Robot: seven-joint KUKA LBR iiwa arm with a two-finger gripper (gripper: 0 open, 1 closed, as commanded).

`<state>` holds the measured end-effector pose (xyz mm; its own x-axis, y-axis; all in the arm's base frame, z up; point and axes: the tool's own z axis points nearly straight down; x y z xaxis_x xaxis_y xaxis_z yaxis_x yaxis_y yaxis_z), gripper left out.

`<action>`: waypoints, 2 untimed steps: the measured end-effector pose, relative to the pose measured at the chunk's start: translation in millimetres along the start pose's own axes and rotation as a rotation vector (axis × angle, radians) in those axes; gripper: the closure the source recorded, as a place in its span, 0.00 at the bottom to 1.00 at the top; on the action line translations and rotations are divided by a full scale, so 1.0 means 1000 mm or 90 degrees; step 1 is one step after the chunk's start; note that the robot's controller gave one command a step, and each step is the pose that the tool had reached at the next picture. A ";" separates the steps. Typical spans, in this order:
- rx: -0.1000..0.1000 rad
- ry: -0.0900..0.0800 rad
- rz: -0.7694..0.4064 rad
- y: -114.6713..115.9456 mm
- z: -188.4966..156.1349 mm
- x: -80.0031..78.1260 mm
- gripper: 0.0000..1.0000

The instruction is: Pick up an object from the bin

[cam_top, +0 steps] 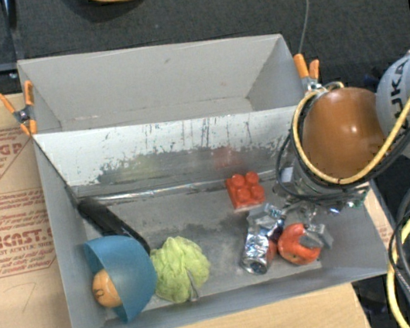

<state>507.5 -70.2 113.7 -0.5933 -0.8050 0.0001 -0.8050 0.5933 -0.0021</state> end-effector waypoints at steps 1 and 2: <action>0.007 -0.003 -0.104 -0.010 0.008 0.015 0.00; 0.015 0.019 -0.147 -0.010 0.021 -0.009 1.00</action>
Offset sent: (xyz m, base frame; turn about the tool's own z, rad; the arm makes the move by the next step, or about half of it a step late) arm 0.0026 0.0158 -0.0437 -0.2387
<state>520.6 -69.1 92.5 -0.3937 -0.9187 0.0328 -0.9192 0.3931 -0.0226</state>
